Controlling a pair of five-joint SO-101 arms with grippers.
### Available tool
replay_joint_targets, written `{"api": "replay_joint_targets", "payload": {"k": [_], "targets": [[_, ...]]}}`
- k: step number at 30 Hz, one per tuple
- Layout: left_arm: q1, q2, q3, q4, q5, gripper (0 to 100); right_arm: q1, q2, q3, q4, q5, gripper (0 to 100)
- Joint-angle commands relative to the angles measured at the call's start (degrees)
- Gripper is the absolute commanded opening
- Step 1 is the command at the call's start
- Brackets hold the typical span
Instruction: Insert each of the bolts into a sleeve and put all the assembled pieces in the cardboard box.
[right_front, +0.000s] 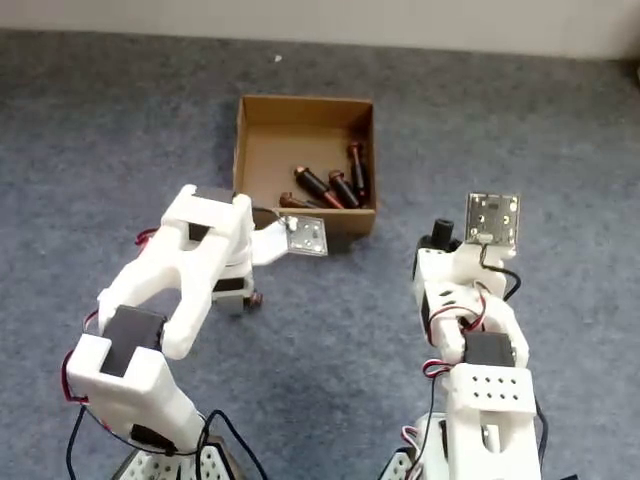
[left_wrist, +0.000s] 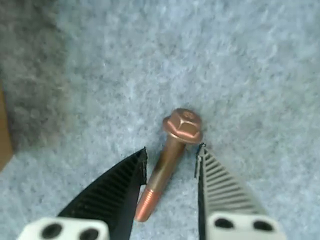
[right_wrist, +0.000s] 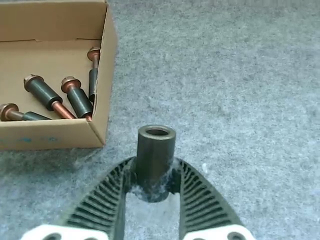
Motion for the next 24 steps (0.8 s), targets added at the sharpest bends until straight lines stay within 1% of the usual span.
{"api": "replay_joint_targets", "payload": {"k": [1,6,10,14,18,24], "targets": [[-0.66,-0.40,-0.22,-3.34,-0.79,14,0.40,-1.54,-0.57,-1.71,0.62,0.9],[1.27,-0.66,0.66,-4.57,-0.62,10,0.40,-1.54,-0.57,-1.71,0.62,0.9],[3.82,-0.84,0.75,-4.92,5.19,10,0.40,-1.54,-0.57,-1.71,0.62,0.9],[5.76,-2.95,0.22,-4.57,8.97,2,0.40,-1.54,-0.57,-1.71,0.62,0.9],[5.76,-13.05,2.77,-3.60,16.00,1,0.40,-1.80,-0.57,-1.54,0.62,0.9],[5.67,-34.95,9.89,-3.78,28.92,1,0.31,-1.89,-0.57,-1.36,0.62,0.7]]}}
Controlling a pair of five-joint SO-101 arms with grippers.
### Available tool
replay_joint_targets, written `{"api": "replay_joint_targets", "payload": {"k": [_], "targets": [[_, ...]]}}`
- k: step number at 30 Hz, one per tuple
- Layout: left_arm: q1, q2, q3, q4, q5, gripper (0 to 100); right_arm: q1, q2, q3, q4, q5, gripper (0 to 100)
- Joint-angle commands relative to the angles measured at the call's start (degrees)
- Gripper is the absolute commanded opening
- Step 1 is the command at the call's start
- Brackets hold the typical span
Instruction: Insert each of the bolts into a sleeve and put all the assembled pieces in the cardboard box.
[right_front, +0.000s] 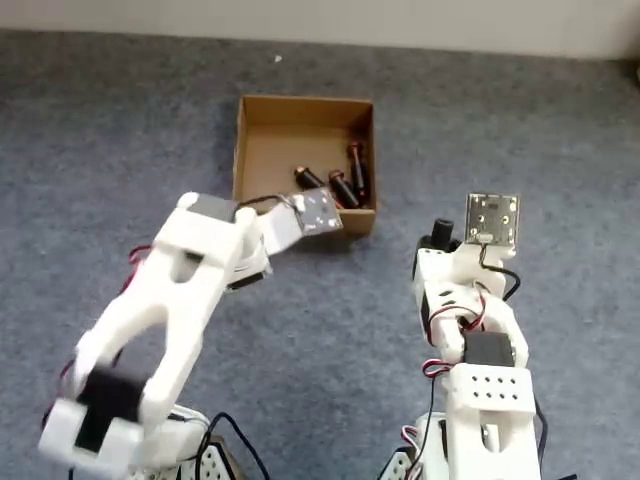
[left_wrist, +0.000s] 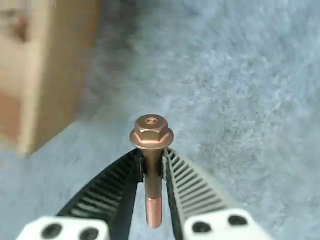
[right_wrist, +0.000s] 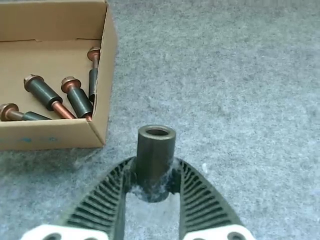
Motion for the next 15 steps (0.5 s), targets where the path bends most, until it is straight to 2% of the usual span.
{"api": "replay_joint_targets", "payload": {"k": [1,5,9,15], "targets": [[0.84,-15.16,2.77,-0.44,8.70,1,0.13,-1.98,-0.57,-0.75,0.62,0.7],[0.48,-27.82,6.37,-0.44,19.52,1,-2.68,-1.98,-1.19,4.79,0.62,0.7],[0.22,-39.25,9.80,-0.70,28.40,1,-5.58,-1.98,-1.01,5.85,0.62,0.7],[0.22,-53.76,17.63,-8.88,39.47,1,-9.89,-2.07,-0.75,6.02,0.62,0.7]]}}
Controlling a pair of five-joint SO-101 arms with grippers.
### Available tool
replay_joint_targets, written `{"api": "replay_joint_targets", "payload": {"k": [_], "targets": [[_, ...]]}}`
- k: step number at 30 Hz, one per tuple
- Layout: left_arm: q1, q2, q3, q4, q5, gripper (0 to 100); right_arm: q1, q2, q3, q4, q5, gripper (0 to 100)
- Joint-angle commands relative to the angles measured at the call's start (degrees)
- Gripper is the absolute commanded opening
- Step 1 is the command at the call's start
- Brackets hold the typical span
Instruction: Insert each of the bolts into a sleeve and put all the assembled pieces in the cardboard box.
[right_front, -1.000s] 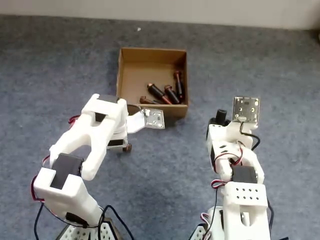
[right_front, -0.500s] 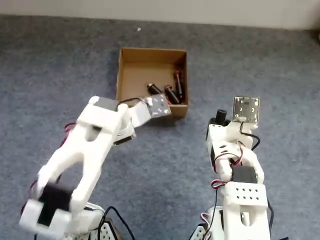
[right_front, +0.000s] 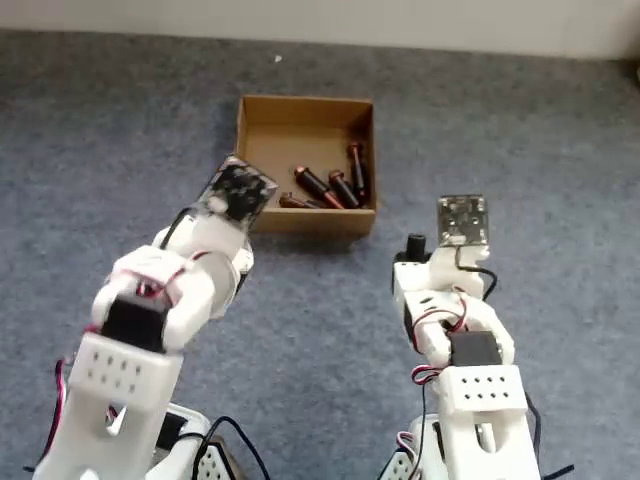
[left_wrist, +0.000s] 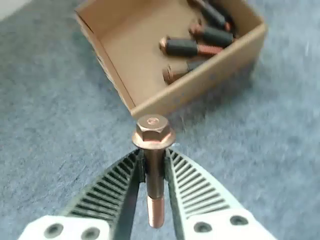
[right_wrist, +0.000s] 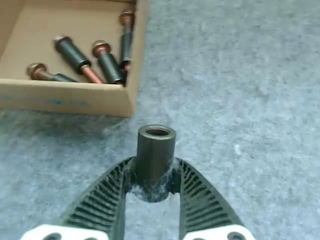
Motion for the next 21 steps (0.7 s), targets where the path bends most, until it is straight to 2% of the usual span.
{"api": "replay_joint_targets", "payload": {"k": [1,7,11,17,21], "targets": [[0.31,-8.48,3.03,-5.98,6.51,1,-3.74,-2.33,-0.75,0.40,0.70,0.6],[2.07,-14.64,6.81,-12.57,13.89,1,-9.63,-14.73,0.75,6.02,0.70,0.6],[6.37,-15.34,6.46,-14.86,17.49,1,-13.93,-27.30,6.64,6.29,1.32,0.6],[13.14,-15.34,6.37,-19.25,19.78,1,-20.35,-45.41,15.87,6.29,6.77,0.6],[17.54,-15.43,5.85,-21.54,20.22,1,-23.34,-44.79,18.33,6.20,8.18,0.6]]}}
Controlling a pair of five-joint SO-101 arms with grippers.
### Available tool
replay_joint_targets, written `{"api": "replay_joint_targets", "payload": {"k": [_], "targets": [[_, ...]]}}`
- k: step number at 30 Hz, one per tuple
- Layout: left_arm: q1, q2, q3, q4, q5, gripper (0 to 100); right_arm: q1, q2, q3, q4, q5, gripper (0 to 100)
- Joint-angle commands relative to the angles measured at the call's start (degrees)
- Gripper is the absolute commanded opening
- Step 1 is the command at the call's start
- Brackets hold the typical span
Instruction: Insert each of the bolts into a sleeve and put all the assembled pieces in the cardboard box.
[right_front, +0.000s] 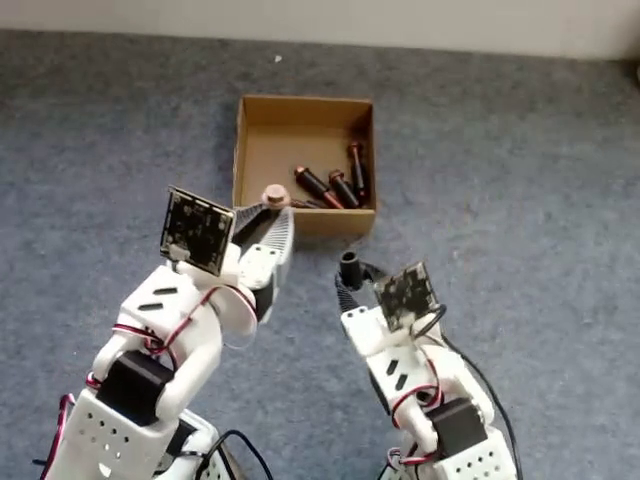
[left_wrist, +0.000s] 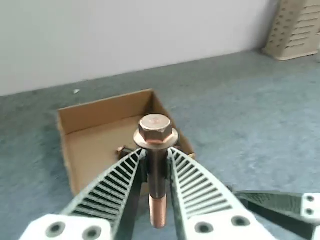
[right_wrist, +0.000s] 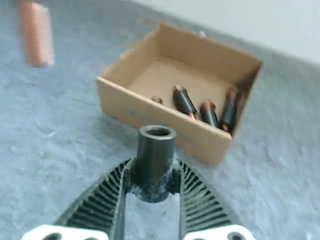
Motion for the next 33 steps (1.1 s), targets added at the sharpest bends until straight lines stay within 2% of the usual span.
{"api": "replay_joint_targets", "payload": {"k": [1,11,15,21,30,33], "targets": [[4.18,-1.10,-1.54,-3.60,0.88,1,-3.56,-0.92,0.40,0.04,1.76,0.6],[11.21,-0.48,-1.10,-5.63,0.97,1,-3.65,-2.33,0.40,0.04,1.76,0.6],[11.30,-0.40,-0.04,-6.07,0.97,1,-3.56,-2.33,-1.10,0.04,1.41,0.6],[11.21,-0.57,5.85,-14.77,0.97,1,-3.74,-2.33,-3.38,0.13,1.32,0.6],[11.21,-1.01,6.46,-14.86,1.05,1,-3.82,-2.33,-8.48,-0.04,1.32,0.6],[10.95,-1.01,6.46,-14.77,1.05,1,-6.02,-2.33,-8.92,-0.04,1.32,0.6]]}}
